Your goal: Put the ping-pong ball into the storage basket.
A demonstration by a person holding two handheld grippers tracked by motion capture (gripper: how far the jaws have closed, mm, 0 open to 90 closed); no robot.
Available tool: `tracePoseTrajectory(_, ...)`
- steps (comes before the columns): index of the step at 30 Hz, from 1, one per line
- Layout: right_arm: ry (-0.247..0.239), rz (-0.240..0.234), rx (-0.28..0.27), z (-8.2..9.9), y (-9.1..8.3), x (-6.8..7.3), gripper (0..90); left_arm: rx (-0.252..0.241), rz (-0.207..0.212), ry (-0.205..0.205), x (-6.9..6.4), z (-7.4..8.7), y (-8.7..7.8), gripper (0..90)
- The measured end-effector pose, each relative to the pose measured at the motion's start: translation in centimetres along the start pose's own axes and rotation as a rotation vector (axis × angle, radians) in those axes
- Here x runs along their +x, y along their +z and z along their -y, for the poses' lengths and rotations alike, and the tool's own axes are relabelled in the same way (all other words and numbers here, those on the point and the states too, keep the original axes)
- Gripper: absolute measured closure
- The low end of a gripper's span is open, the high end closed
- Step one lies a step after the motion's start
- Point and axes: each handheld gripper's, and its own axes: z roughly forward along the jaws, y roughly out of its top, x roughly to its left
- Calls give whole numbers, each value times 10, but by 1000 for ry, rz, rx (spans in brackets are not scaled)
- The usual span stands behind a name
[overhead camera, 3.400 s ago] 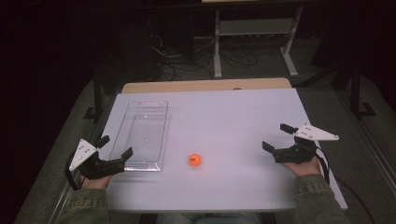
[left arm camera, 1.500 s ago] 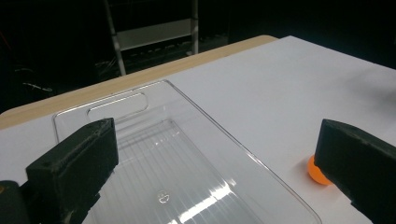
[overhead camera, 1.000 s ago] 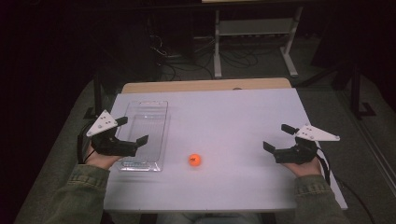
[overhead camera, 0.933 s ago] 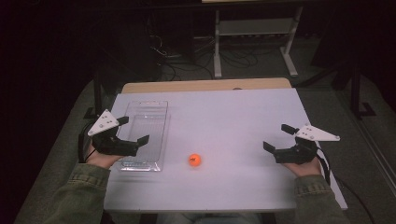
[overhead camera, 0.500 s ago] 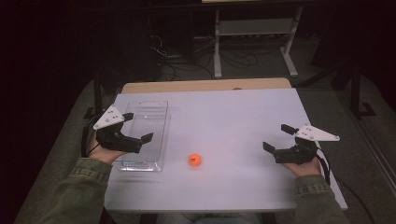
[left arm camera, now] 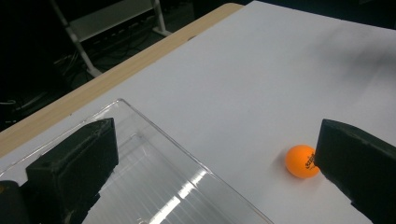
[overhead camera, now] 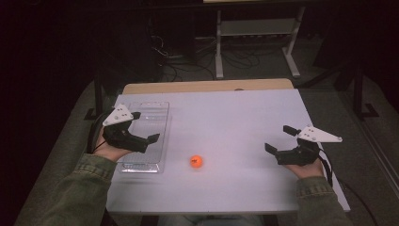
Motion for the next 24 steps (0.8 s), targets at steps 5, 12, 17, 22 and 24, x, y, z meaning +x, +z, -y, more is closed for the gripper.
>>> tracePoseTrajectory(5, -1, 0, 1, 0, 0, 0, 0, 17, 9, 21, -1, -4, 3, 0)
tracePoseTrajectory(12, -2, -1, -3, 0, 0, 0, 0, 30, 20, 39, -3, -11, 7, 0)
tracePoseTrajectory(17, -3, -1, -2, 0, 0, 0, 0, 45, 36, 57, -4, -15, 10, 0)
tracePoseTrajectory(22, -3, -2, -2, 0, 0, 0, 0, 61, 60, 70, -6, -19, 14, 0)
tracePoseTrajectory(24, -3, -3, -3, 0, 0, 0, 0, 68, 68, 76, -7, -19, 16, 0)
